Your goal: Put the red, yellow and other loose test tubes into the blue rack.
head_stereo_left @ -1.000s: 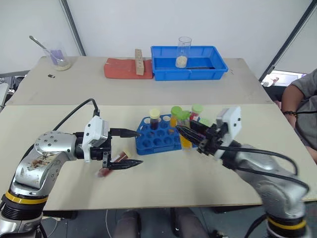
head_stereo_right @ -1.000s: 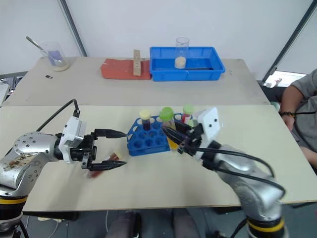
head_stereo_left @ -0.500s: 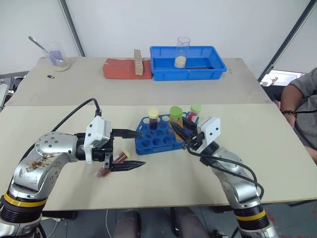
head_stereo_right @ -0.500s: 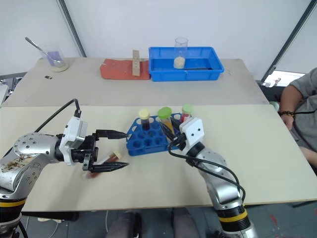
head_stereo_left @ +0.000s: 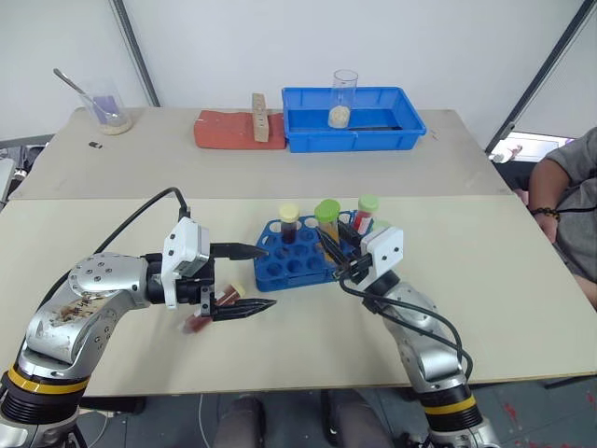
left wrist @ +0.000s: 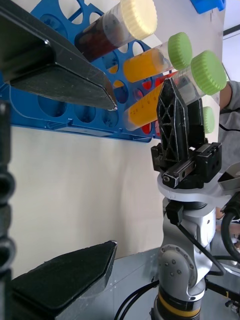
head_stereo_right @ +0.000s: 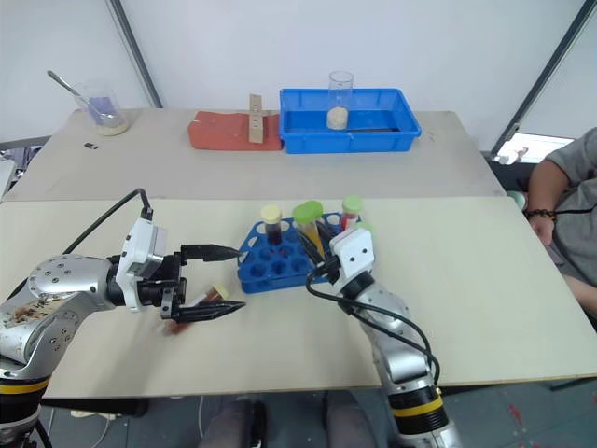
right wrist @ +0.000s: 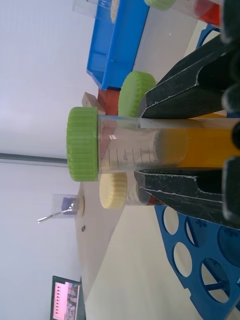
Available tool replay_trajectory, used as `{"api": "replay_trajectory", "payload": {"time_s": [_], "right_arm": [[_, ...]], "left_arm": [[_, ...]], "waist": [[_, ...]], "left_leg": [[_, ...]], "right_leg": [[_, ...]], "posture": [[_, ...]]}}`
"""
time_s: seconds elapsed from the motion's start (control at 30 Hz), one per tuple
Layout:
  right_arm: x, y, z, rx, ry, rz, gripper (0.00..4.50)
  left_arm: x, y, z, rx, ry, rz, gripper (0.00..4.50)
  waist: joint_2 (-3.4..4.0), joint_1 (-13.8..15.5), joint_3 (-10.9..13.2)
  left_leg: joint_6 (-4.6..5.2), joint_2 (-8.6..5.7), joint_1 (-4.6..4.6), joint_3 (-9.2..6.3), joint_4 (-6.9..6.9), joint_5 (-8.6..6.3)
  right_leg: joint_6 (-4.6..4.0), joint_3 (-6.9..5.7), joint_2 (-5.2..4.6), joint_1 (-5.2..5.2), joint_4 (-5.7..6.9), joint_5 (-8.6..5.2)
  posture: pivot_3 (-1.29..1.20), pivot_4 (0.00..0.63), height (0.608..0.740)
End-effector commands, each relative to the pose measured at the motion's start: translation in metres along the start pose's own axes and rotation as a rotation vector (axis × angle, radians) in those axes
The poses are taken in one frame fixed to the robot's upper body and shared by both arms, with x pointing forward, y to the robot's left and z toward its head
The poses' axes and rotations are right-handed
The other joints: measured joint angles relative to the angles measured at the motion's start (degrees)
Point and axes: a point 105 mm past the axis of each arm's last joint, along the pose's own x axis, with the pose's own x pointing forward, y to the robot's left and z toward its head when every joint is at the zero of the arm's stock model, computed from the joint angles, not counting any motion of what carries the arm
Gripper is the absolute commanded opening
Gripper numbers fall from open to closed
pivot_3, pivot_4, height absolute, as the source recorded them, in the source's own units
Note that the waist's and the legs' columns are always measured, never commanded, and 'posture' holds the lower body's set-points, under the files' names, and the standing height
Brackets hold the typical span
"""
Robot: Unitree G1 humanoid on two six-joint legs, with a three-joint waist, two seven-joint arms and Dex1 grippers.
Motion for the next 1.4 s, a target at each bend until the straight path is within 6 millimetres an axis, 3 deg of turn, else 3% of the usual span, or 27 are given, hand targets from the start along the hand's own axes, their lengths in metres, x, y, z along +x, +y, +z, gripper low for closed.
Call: {"api": "replay_trajectory", "payload": {"time_s": [0.03,0.07,0.13,0.37,0.53,0.77,0.9,1.1,1.4], "right_arm": [[-0.006,-0.003,0.004,0.020,-0.033,-0.024,0.96],[-0.008,-0.003,0.005,0.021,-0.040,-0.027,0.96],[-0.010,-0.003,0.006,0.040,-0.047,-0.031,2.05],[-0.015,0.000,0.003,0.015,-0.020,-0.007,4.44],[-0.031,0.004,0.004,-0.049,0.036,0.059,4.48],[-0.066,0.000,0.028,-0.126,0.152,0.244,4.48],[-0.080,0.006,0.047,-0.092,0.229,0.458,4.48],[-0.095,0.013,0.067,-0.033,0.345,0.692,4.48],[-0.102,0.024,0.071,-0.003,0.408,0.817,4.48]], "left_arm": [[-0.001,-0.001,0.010,0.039,-0.024,0.009,4.50],[-0.001,0.000,0.010,0.039,-0.024,0.015,4.50],[-0.001,0.001,0.010,0.038,-0.024,0.020,4.50],[-0.002,0.003,0.010,0.033,-0.024,0.034,4.50],[-0.008,0.006,0.007,0.039,0.013,0.070,4.50],[-0.034,0.010,-0.011,0.068,0.377,0.120,4.50],[-0.044,0.018,-0.017,0.004,0.521,0.164,4.50],[-0.038,0.016,-0.036,-0.123,0.624,0.153,4.50],[-0.018,0.023,-0.066,-0.194,0.740,0.135,4.50]], "waist": [[0.00,0.0,0.0],[0.00,0.0,0.0],[0.00,0.0,0.0],[0.00,0.0,0.0],[0.00,0.1,0.0],[0.00,0.1,0.0],[-0.02,0.2,0.0],[-0.06,0.5,0.0],[-0.18,1.4,0.1]], "left_leg": [[0.00,0.00,0.02,0.00,0.00,0.00],[0.00,0.00,0.02,0.00,0.00,0.00],[0.00,0.00,0.02,0.00,0.00,0.00],[0.00,0.00,0.02,0.00,0.00,0.00],[0.00,0.00,0.01,-0.01,-0.04,0.00],[0.00,0.00,0.07,0.04,-0.03,0.00],[-0.01,0.01,0.15,0.08,-0.05,-0.01],[-0.01,0.00,0.13,0.07,-0.06,-0.01],[0.00,-0.05,0.06,0.05,0.00,-0.01]], "right_leg": [[-0.01,0.00,0.00,0.01,0.00,0.00],[-0.01,0.00,0.00,0.02,0.00,-0.01],[0.00,0.00,0.00,0.03,-0.01,-0.01],[-0.05,0.00,0.00,0.02,0.00,-0.03],[-0.03,0.00,0.00,0.02,-0.01,-0.03],[-0.38,0.00,-0.03,0.02,0.00,-0.28],[-0.42,-0.01,-0.03,0.03,0.06,-0.31],[-0.40,-0.01,-0.02,0.05,0.01,-0.32],[-0.38,0.01,-0.02,0.04,-0.01,-0.32]], "posture": [[0.00,0.150,0.740],[0.00,0.150,0.740],[0.00,0.150,0.740],[0.00,0.150,0.740],[0.00,0.150,0.740],[0.00,0.150,0.740],[0.00,0.150,0.740],[0.00,0.150,0.740],[0.00,0.150,0.740]]}}
